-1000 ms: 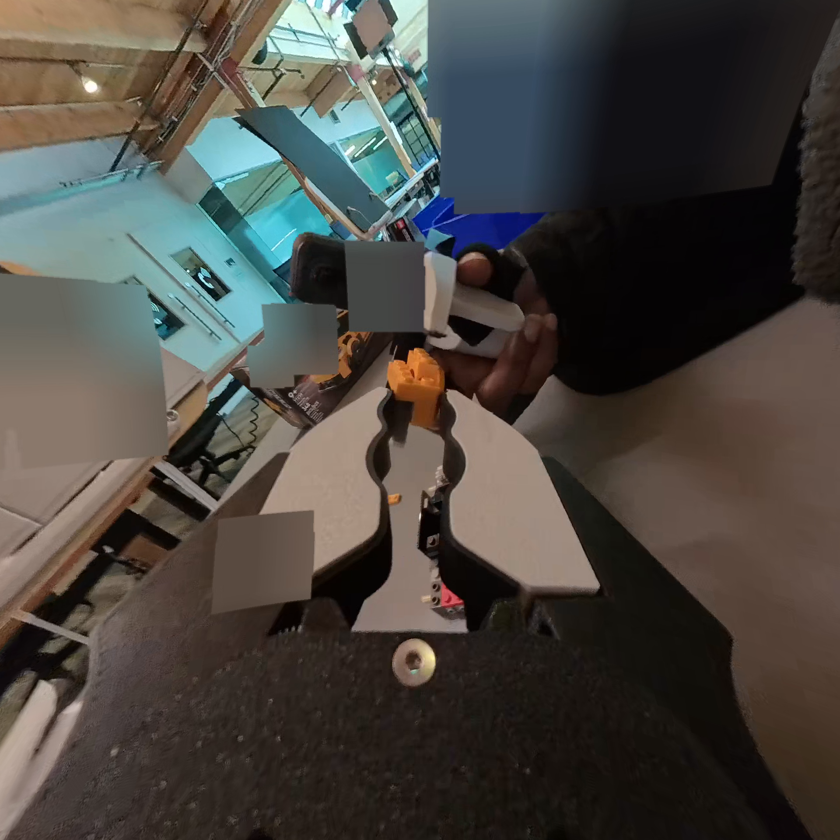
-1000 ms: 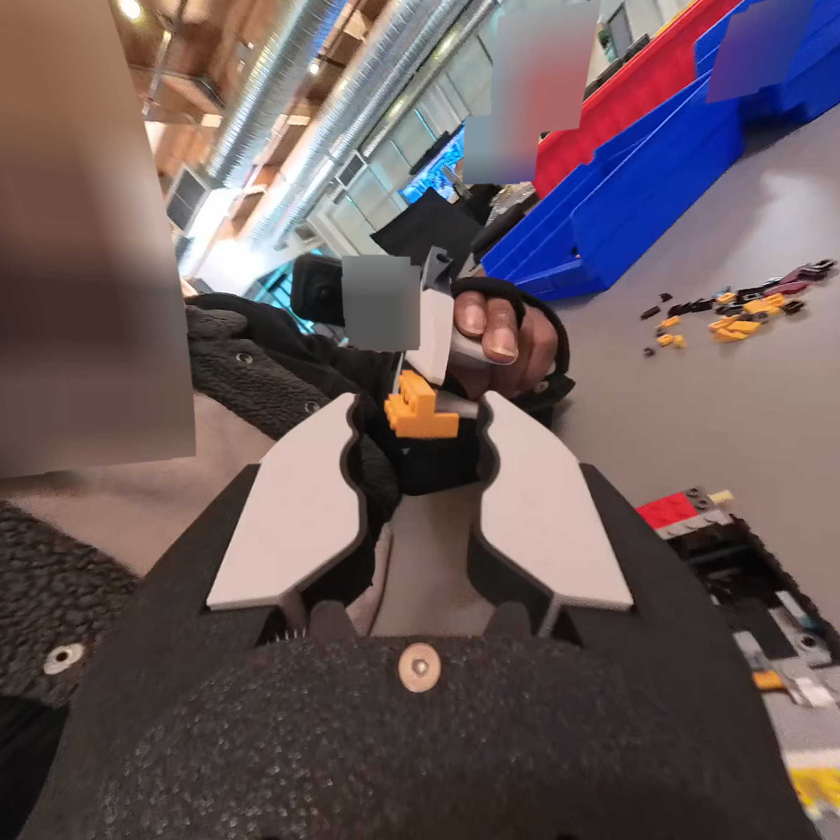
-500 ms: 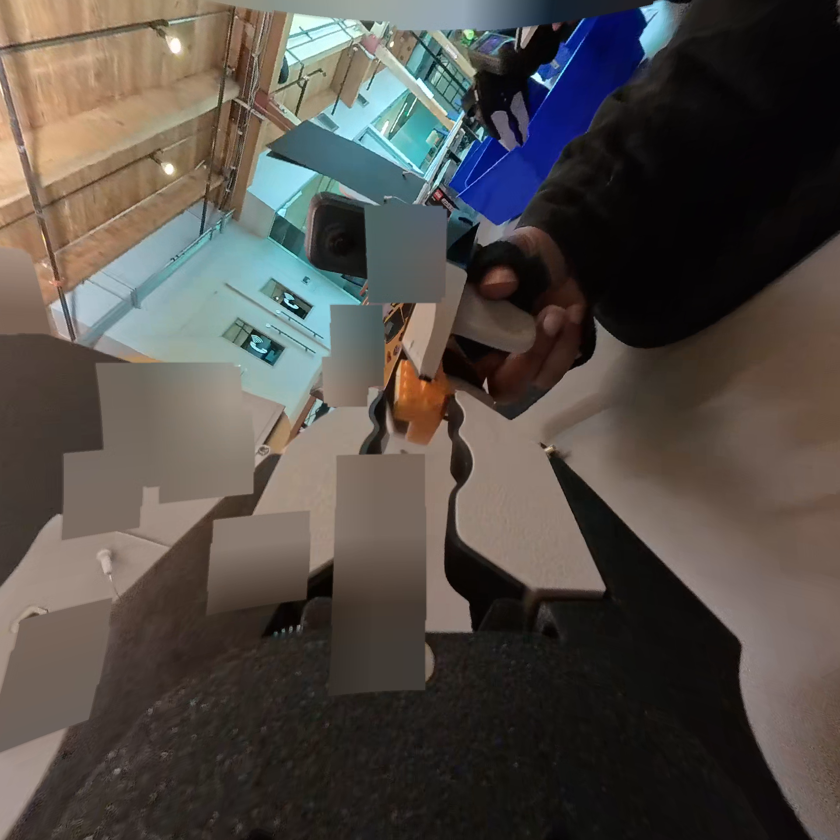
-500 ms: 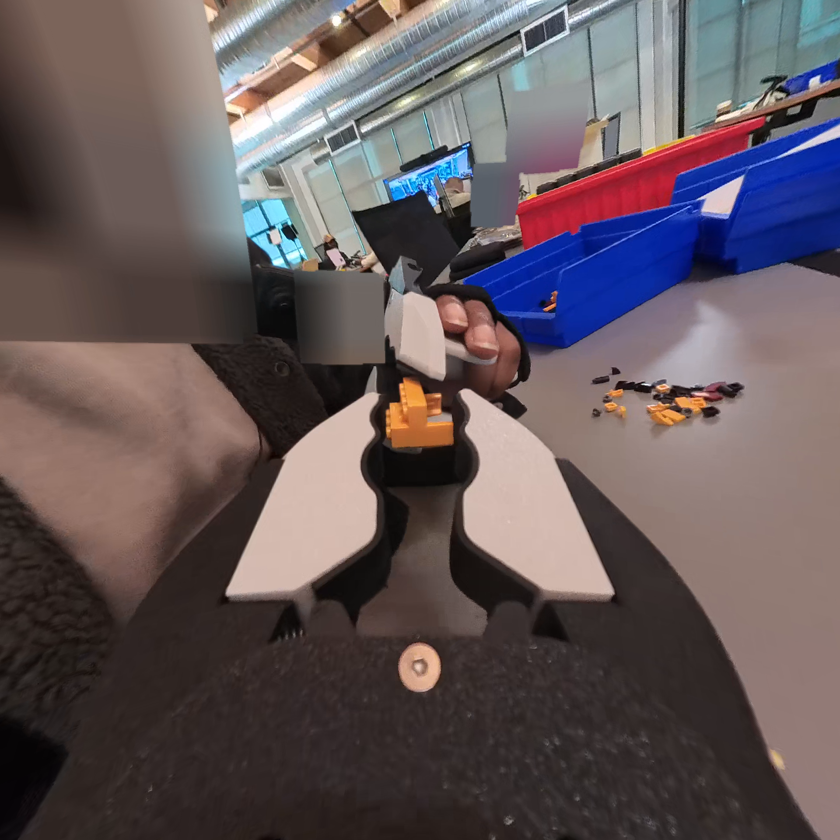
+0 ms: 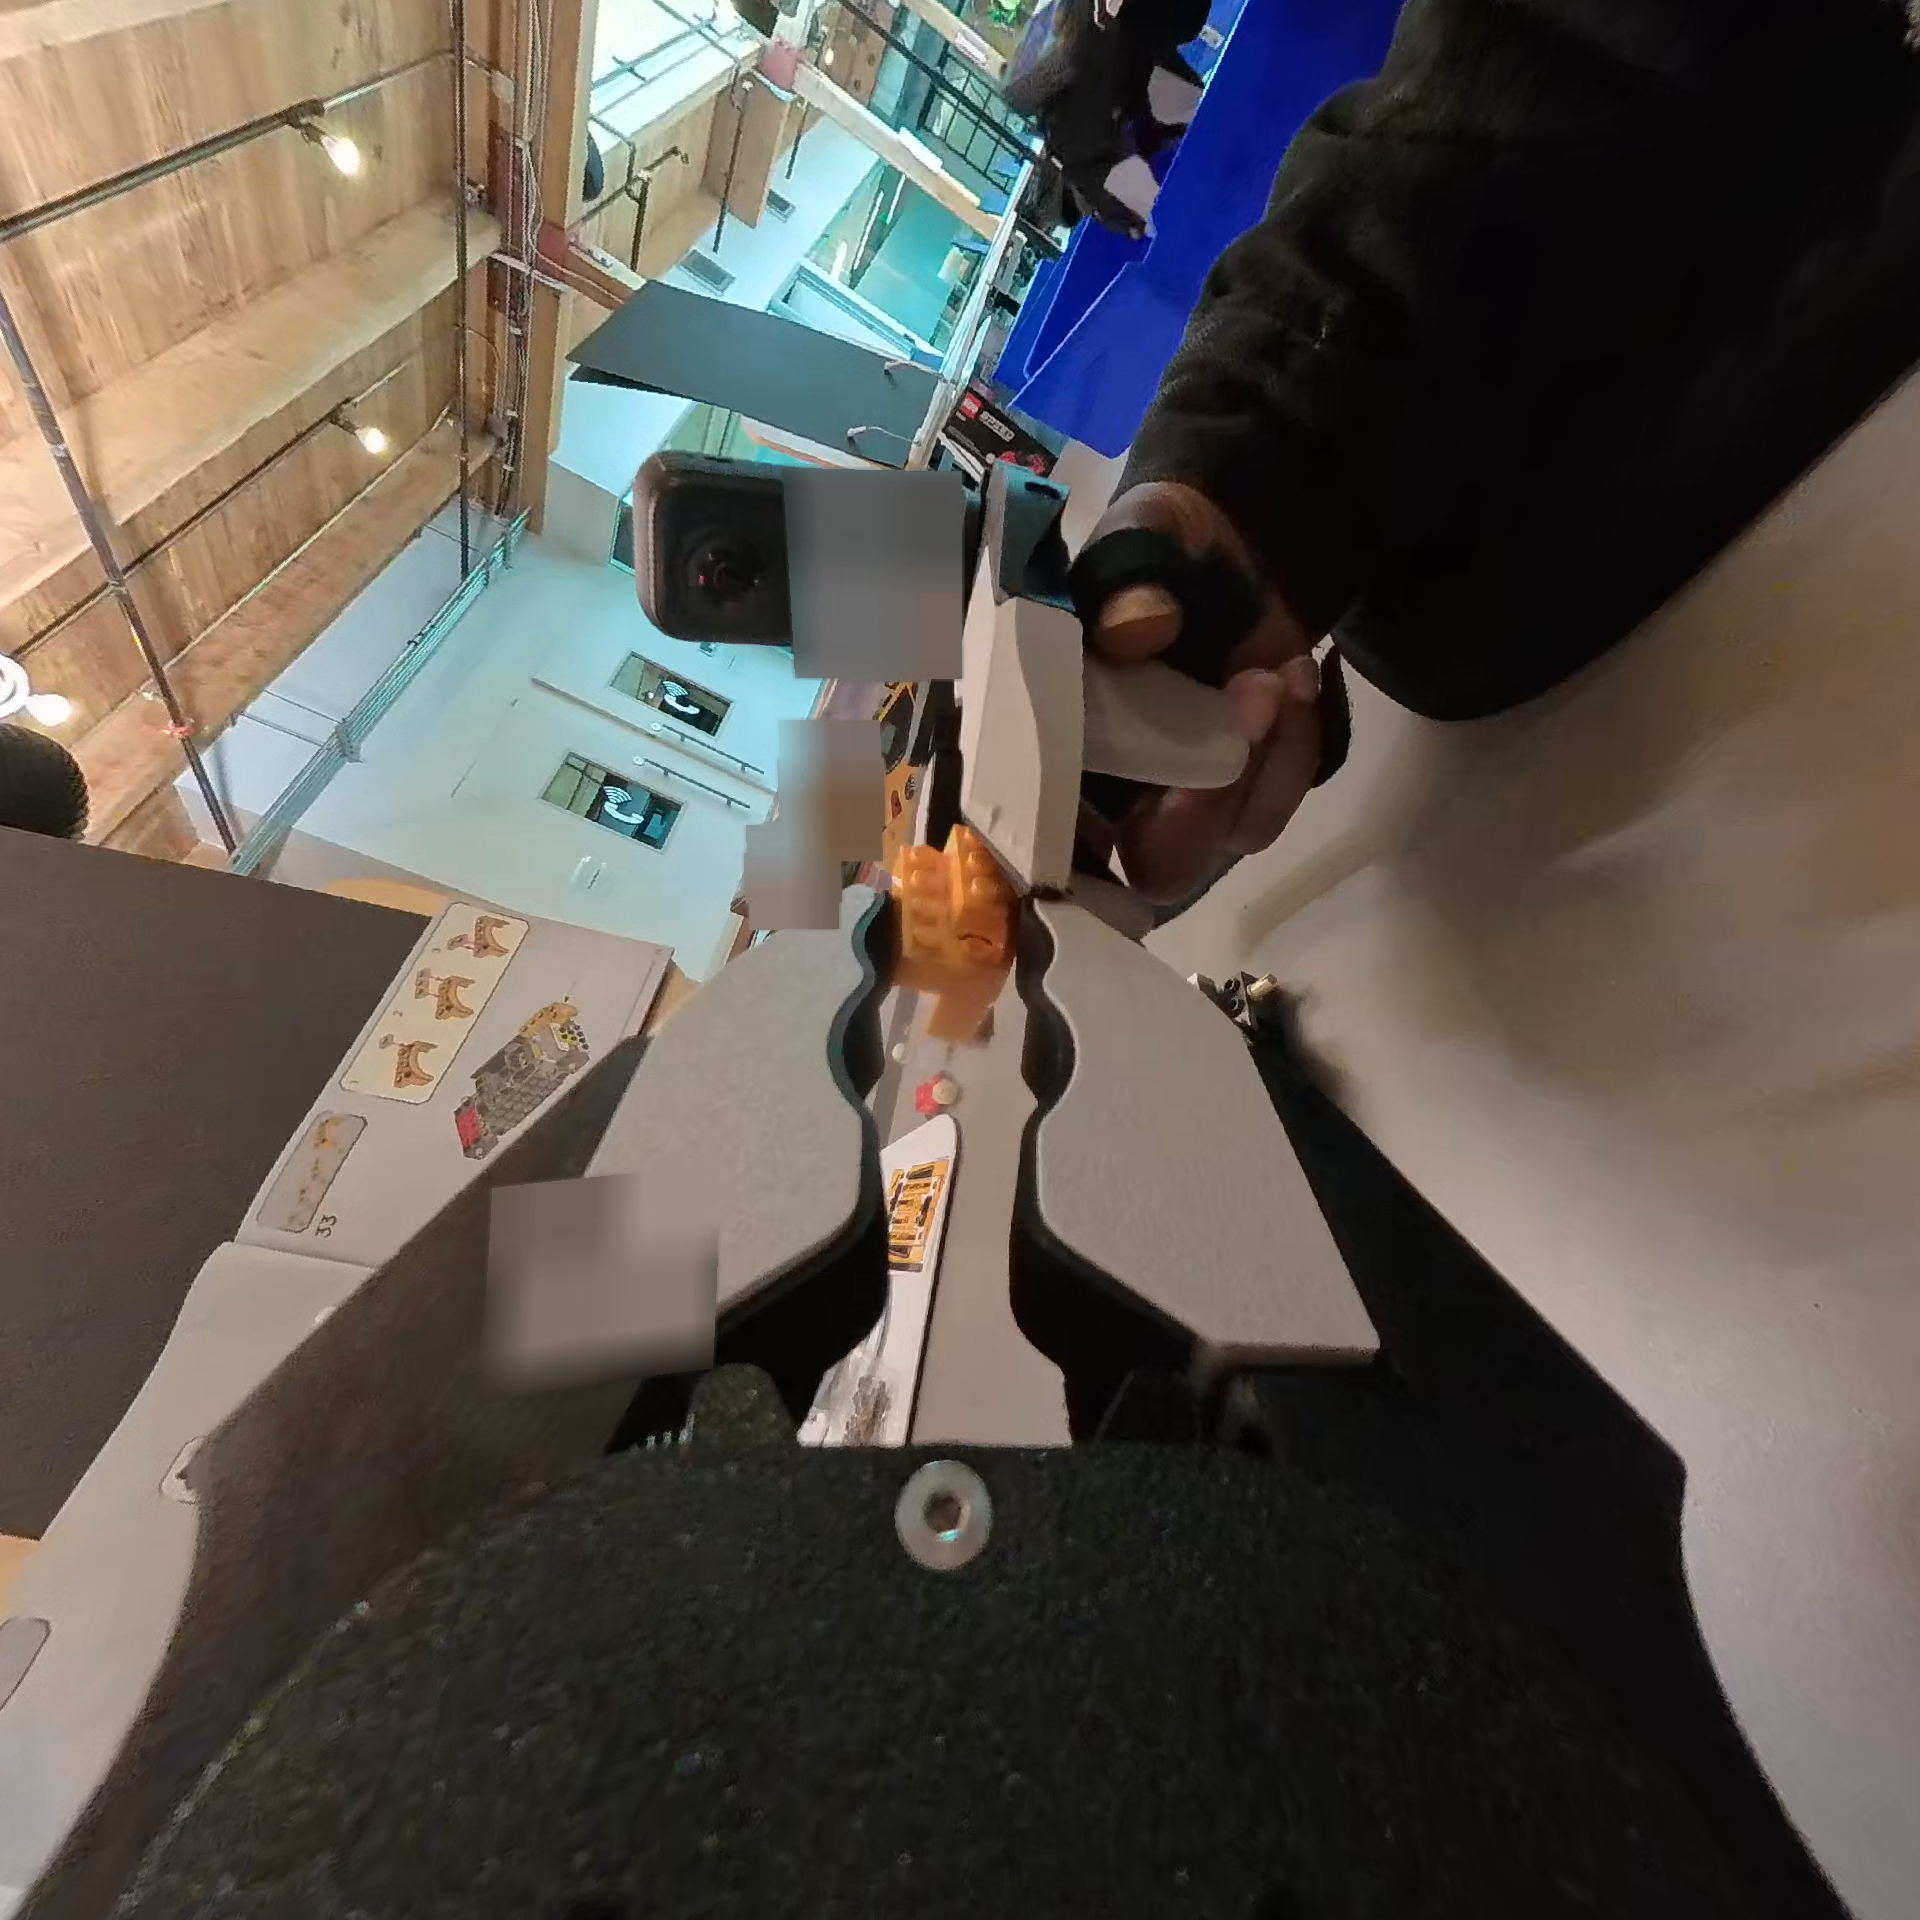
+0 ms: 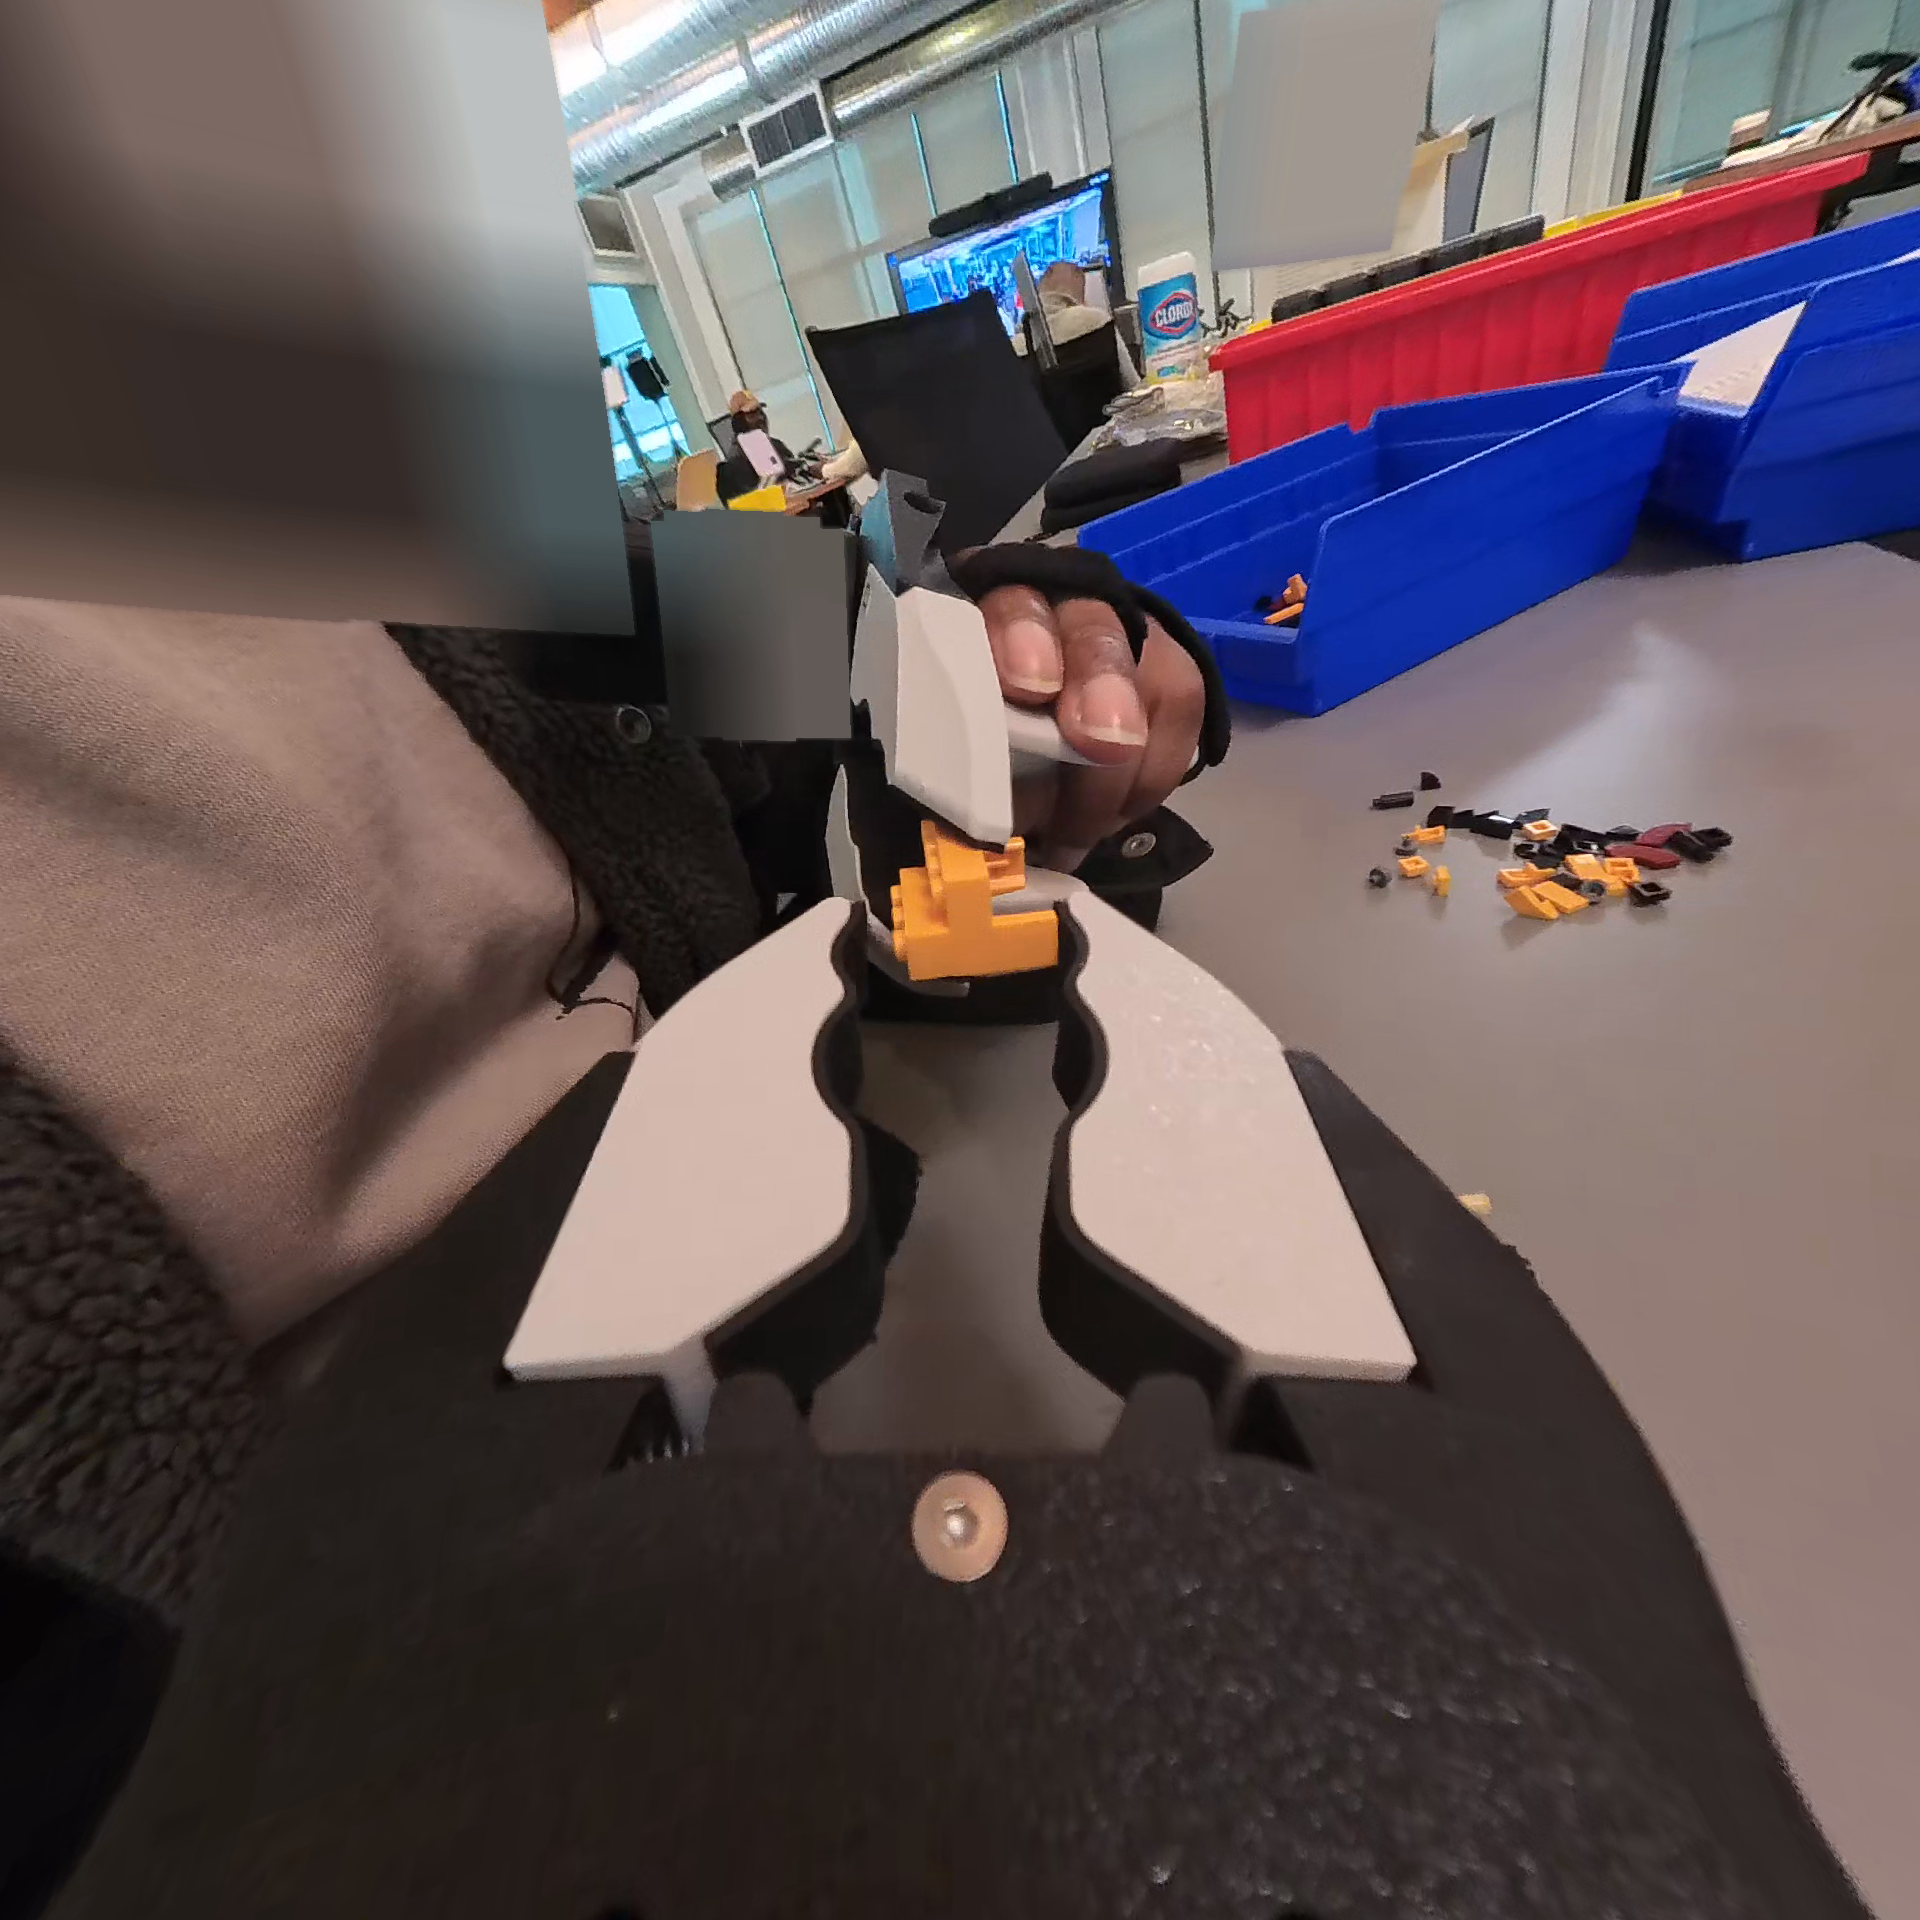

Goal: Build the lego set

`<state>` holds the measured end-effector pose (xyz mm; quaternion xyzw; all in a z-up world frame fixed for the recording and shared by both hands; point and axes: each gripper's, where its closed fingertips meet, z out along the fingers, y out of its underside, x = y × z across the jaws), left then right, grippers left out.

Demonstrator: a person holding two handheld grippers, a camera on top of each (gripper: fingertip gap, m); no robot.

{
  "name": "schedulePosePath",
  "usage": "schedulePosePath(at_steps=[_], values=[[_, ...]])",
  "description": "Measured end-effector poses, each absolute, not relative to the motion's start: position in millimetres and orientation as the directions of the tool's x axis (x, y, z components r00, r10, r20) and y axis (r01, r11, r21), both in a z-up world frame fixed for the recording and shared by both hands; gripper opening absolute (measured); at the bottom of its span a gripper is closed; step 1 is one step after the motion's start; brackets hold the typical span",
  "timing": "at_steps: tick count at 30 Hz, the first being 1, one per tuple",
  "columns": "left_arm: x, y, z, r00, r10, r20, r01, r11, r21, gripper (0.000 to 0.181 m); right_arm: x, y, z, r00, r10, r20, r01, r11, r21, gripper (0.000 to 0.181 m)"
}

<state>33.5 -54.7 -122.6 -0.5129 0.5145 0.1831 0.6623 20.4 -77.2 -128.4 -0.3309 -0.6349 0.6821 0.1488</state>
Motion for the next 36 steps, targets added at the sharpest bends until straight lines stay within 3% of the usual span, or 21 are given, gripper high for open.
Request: schedulePosePath(at_steps=[4, 17, 25, 31, 36], values=[[31.7, -53.5, -126.0, 0.420, -0.315, -0.851, -0.759, 0.393, -0.520, 0.022, 20.9, -77.6, -129.7, -0.738, 0.609, -0.291, 0.243, -0.163, -0.956, 0.025], [22.8, -47.8, -127.2, 0.609, -0.478, -0.633, -0.544, 0.330, -0.772, 0.021, 15.7, -68.1, -126.1, -0.684, 0.493, -0.538, 0.397, -0.367, -0.841, 0.025], [16.4, -42.7, -130.6, 0.668, -0.552, -0.499, -0.457, 0.225, -0.861, 0.020, 10.5, -61.2, -127.0, -0.633, 0.436, -0.640, 0.449, -0.466, -0.762, 0.025], [-2.1, -33.3, -130.5, 0.765, -0.623, -0.164, -0.196, 0.017, -0.980, 0.020, 4.5, -37.8, -127.5, -0.582, 0.579, -0.571, 0.351, -0.455, -0.818, 0.033], [-19.2, -23.5, -144.1, 0.769, -0.624, 0.136, 0.013, -0.197, -0.980, 0.020, 1.2, 6.7, -138.0, -0.417, 0.788, -0.453, 0.306, -0.348, -0.886, 0.032]])
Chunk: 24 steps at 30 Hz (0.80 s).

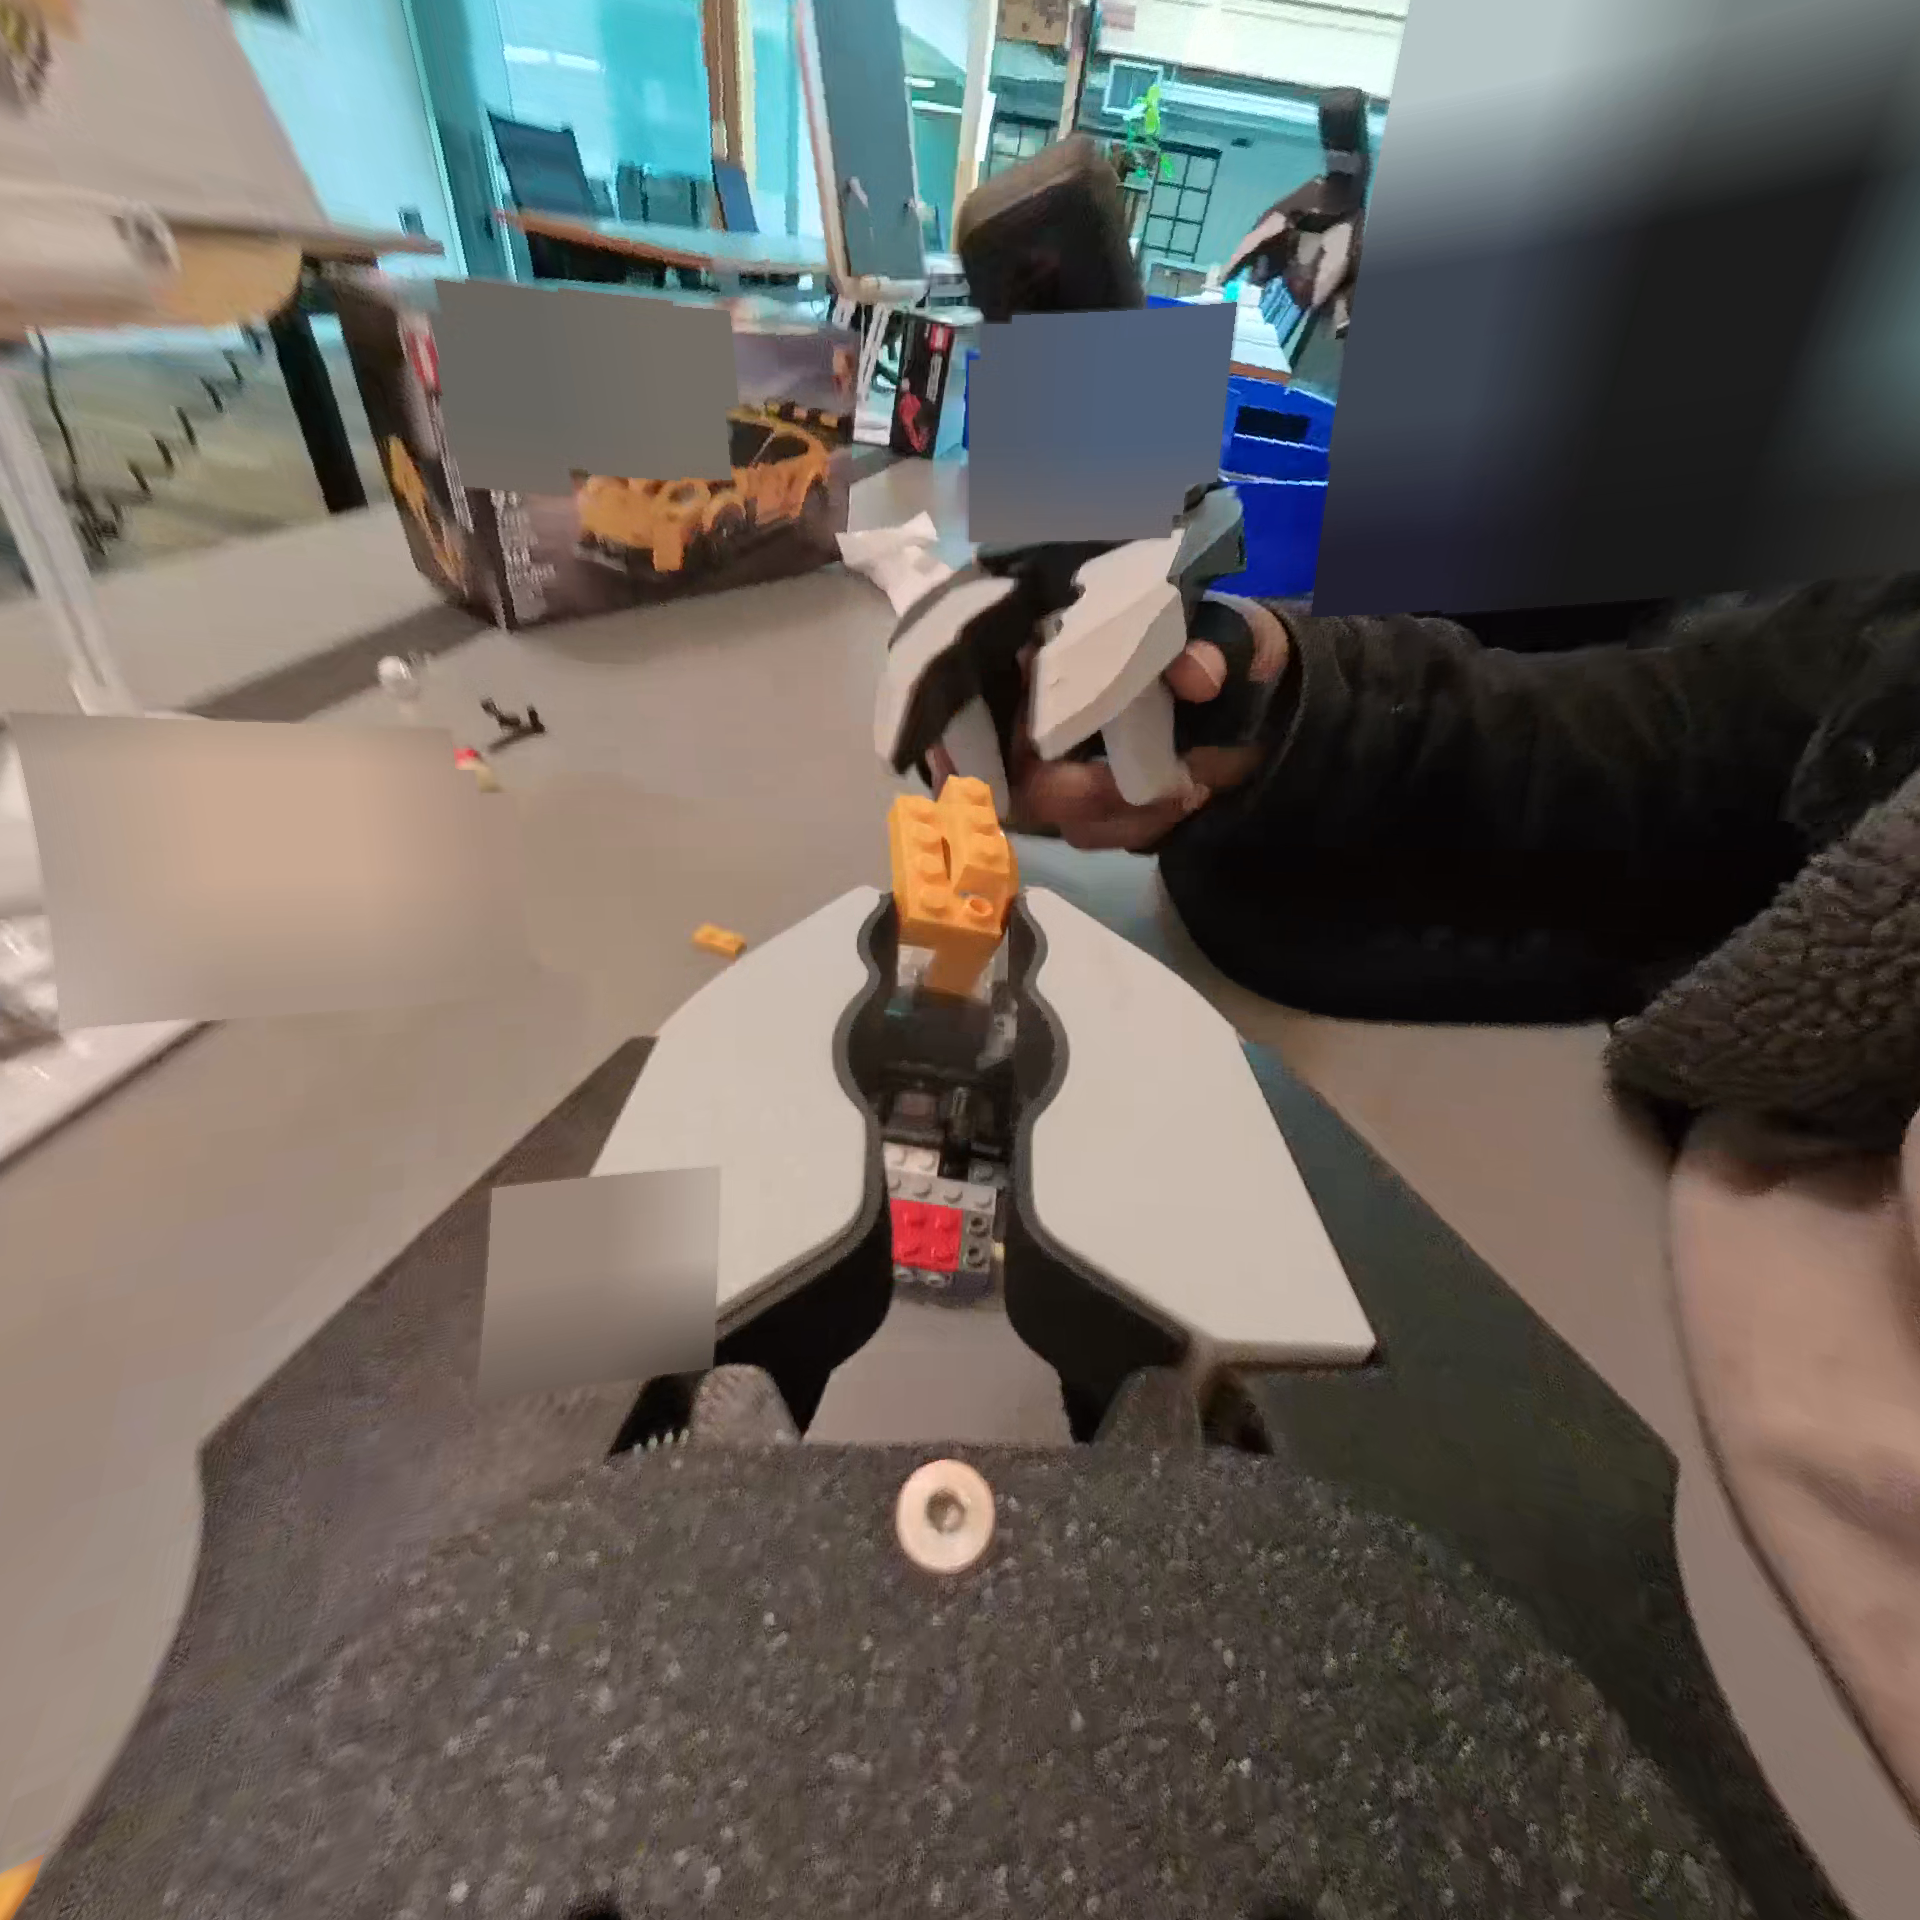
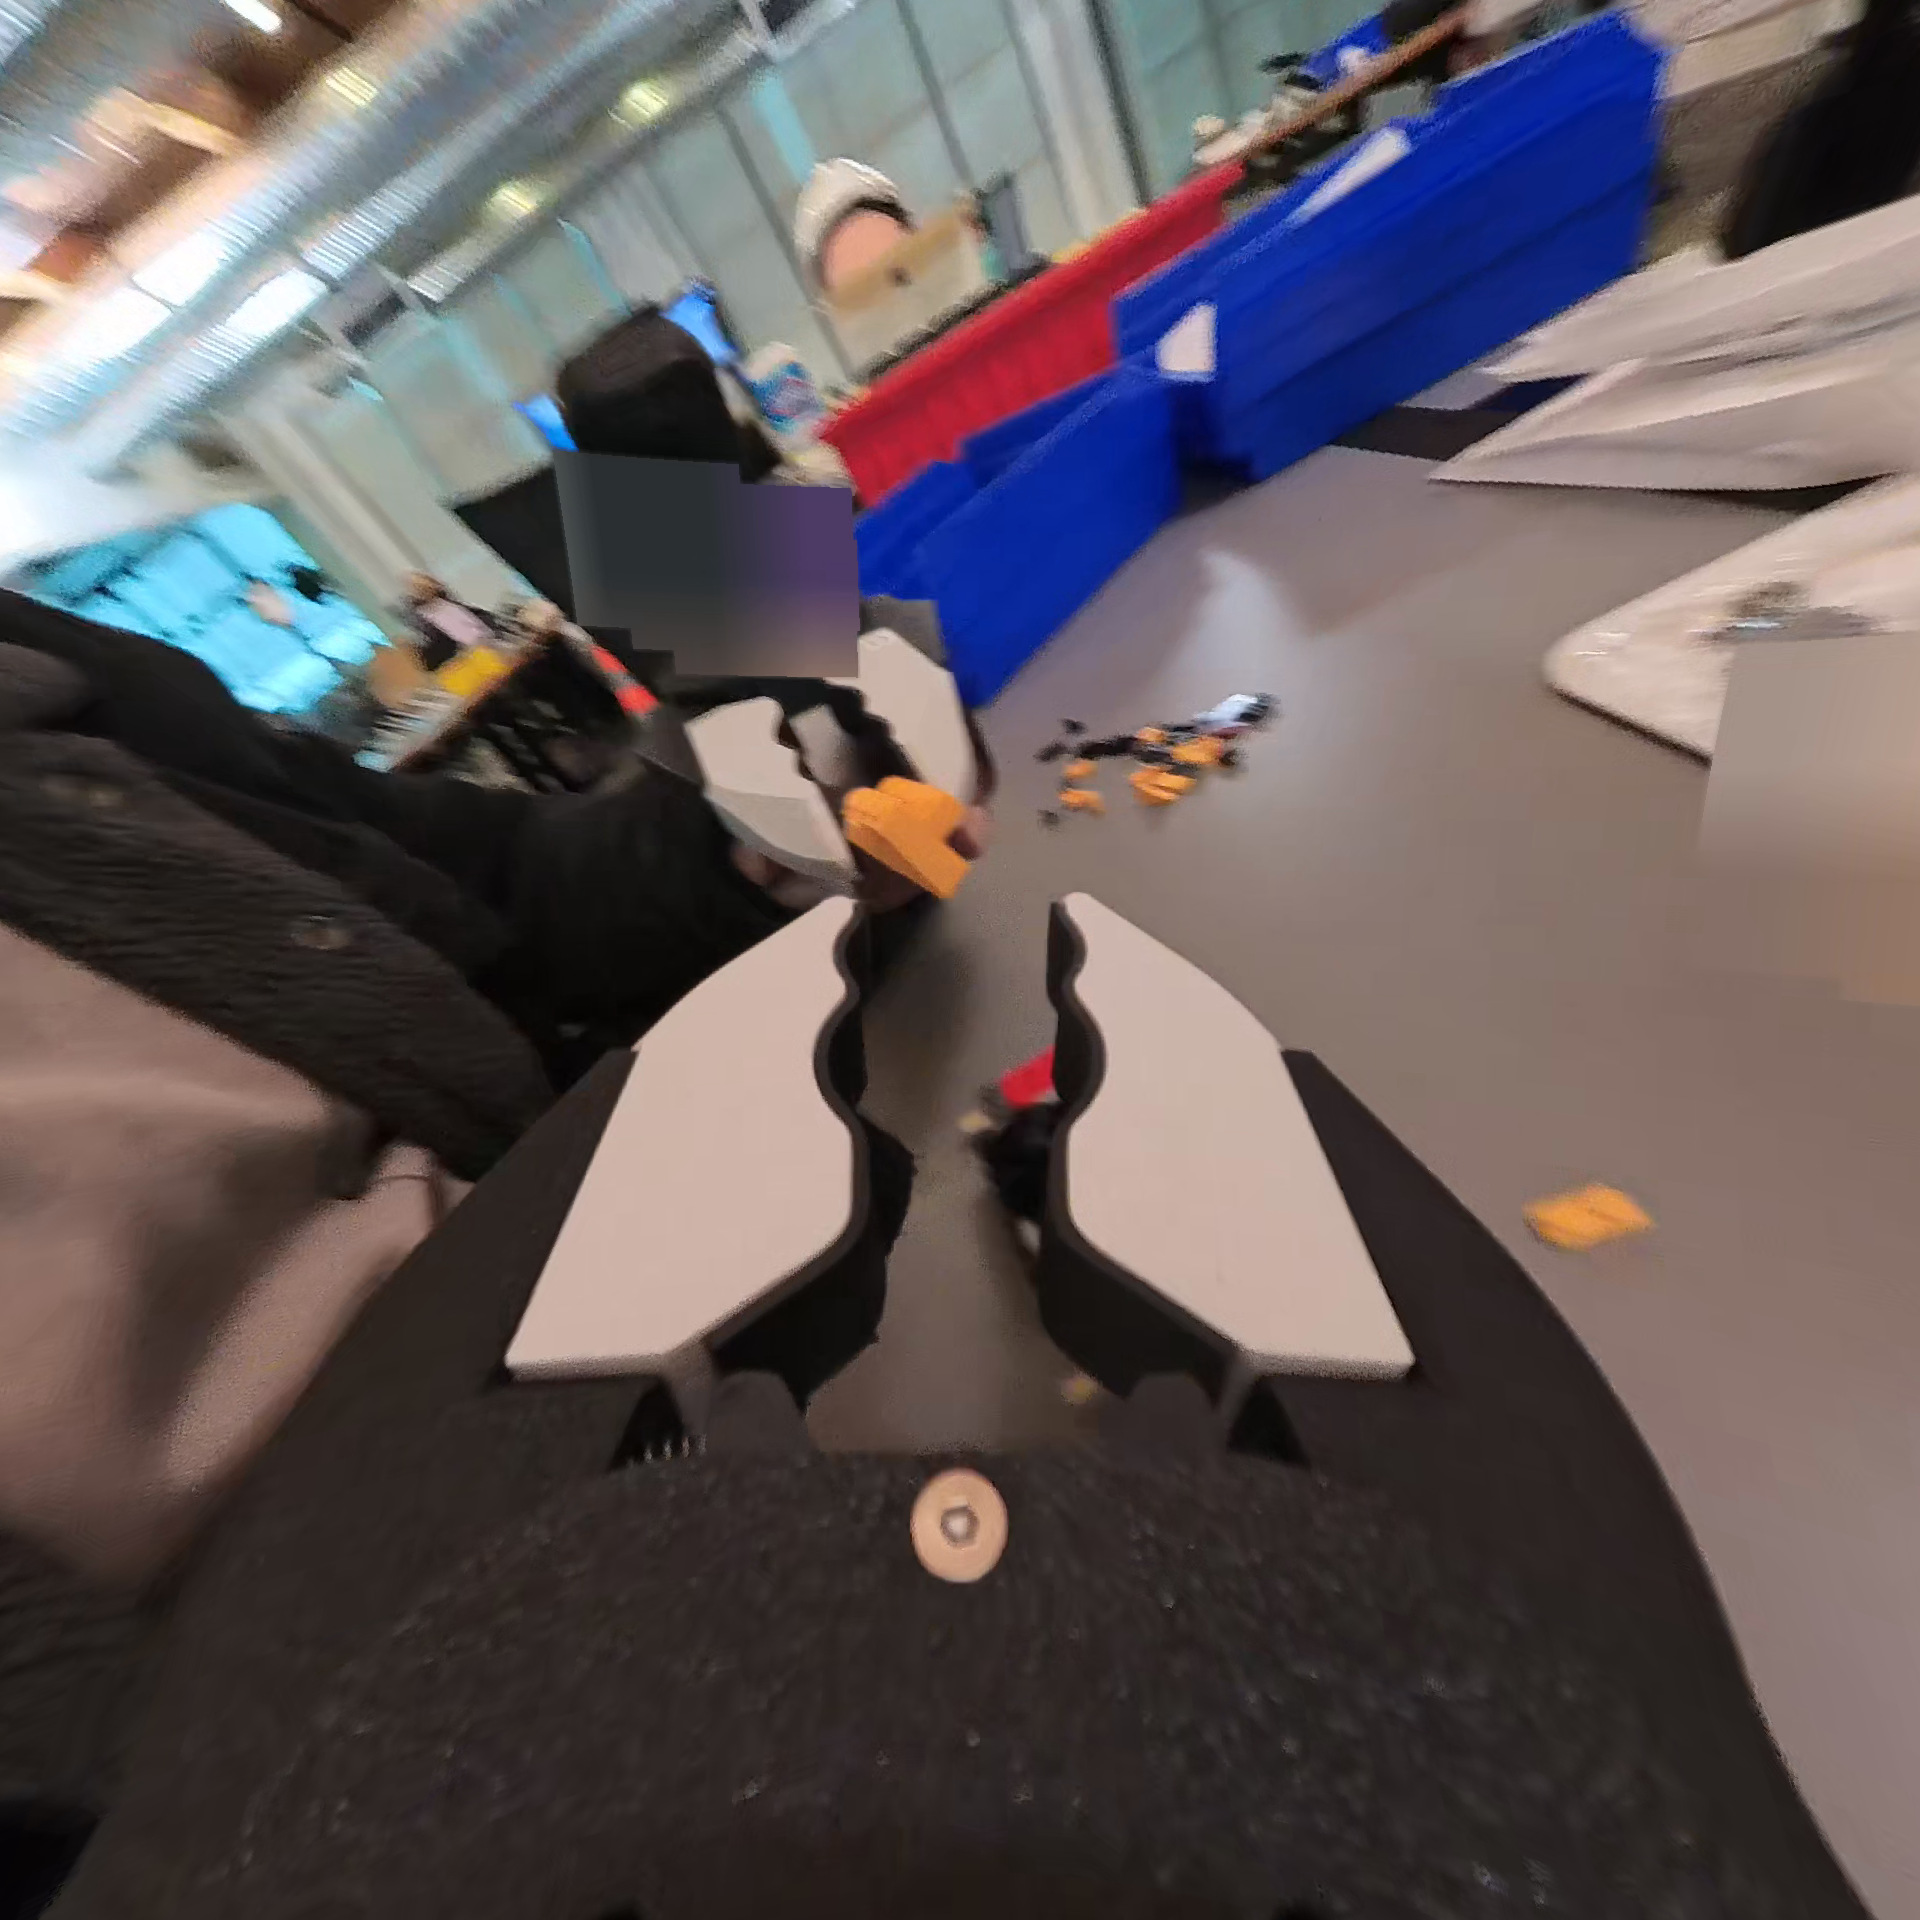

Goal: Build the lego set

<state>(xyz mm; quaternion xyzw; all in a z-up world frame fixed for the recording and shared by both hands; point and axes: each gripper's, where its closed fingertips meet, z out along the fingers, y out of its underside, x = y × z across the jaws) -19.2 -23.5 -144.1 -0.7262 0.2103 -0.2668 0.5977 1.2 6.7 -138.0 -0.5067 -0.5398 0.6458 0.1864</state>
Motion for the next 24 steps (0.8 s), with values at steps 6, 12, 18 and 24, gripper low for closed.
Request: schedulePosePath(at_steps=[6, 12, 18, 24], values=[[-28.8, -17.8, -160.2, 0.747, -0.592, 0.302, 0.114, -0.333, -0.936, 0.020, 14.5, 86.4, -194.2, -0.211, 0.976, -0.051, 0.589, 0.085, -0.803, 0.028], [-30.4, -15.7, -171.8, 0.765, -0.571, 0.298, 0.082, -0.373, -0.924, 0.020, -2.9, 95.2, -226.0, -0.265, 0.963, -0.042, 0.756, 0.181, -0.629, 0.029], [-30.1, -16.6, -173.7, 0.756, -0.573, 0.318, 0.090, -0.389, -0.917, 0.020, -17.2, 95.6, -245.7, -0.319, 0.947, -0.022, 0.798, 0.257, -0.545, 0.028], [-28.2, -17.7, -175.6, 0.752, -0.580, 0.314, 0.074, -0.399, -0.914, 0.020, -21.3, 95.1, -252.8, -0.423, 0.906, -0.028, 0.771, 0.344, -0.536, 0.017]])
